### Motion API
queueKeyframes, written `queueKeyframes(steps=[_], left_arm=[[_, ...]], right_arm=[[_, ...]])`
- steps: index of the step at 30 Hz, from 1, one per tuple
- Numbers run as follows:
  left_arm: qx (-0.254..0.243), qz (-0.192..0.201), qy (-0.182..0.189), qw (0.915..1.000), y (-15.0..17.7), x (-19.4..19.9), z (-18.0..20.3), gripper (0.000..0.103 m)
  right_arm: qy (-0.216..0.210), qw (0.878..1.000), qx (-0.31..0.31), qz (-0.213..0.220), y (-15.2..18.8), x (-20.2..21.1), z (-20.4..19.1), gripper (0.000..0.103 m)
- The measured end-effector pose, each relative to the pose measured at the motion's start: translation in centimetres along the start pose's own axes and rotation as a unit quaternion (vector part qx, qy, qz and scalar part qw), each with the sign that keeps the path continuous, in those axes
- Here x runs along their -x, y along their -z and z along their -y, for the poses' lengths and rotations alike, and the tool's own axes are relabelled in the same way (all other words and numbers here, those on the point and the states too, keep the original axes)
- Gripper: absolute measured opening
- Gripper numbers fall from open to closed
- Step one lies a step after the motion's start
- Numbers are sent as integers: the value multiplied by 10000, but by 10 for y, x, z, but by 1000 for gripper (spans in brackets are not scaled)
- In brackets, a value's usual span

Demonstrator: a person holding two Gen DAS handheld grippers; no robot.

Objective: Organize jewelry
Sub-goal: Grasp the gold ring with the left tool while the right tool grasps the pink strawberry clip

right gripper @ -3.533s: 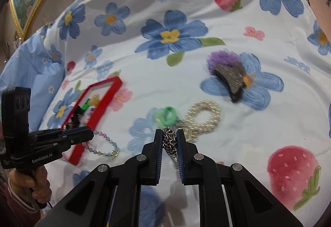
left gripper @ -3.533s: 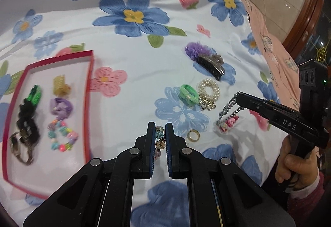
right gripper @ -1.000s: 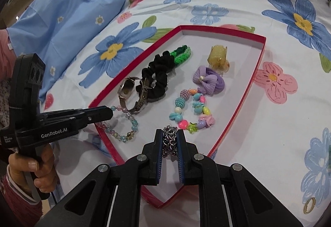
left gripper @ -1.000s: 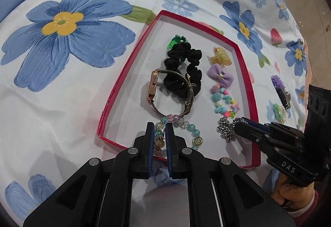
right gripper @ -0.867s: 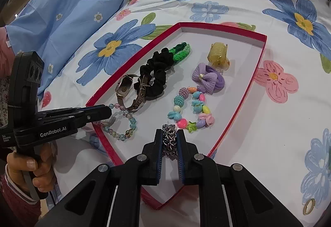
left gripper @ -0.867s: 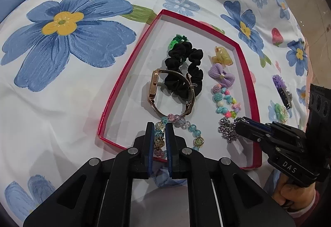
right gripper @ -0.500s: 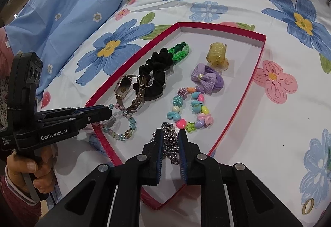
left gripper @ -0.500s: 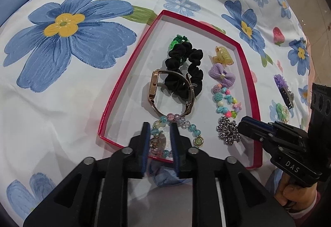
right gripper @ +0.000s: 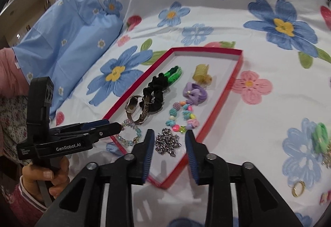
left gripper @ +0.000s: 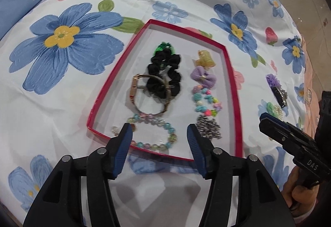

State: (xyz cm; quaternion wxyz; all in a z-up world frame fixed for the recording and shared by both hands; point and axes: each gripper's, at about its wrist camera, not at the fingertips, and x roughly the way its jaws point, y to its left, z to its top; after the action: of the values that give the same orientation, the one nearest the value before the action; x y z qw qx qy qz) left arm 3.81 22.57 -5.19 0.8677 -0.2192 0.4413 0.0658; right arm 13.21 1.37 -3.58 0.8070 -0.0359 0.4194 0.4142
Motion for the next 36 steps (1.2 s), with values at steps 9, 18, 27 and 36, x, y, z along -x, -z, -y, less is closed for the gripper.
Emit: queueKeyframes(steps=[9,18,27,36], left_arm=[[-362,30,229,9991,5,10,43,61],[-806,-153,466,9955,16,5,92,63],[-1110,-354,594,9914,27,-5,127,63],[-1531,-531,756,9839,34,-21,172,64]], right_arm=[[248,9982,-457,289,25,49,37,41],[693,9914,-1024,429,60,91,88,45],[1067,9821,-1453,554,89,123,129,47],[1392,9742,-1652,657,101,137,156,55]])
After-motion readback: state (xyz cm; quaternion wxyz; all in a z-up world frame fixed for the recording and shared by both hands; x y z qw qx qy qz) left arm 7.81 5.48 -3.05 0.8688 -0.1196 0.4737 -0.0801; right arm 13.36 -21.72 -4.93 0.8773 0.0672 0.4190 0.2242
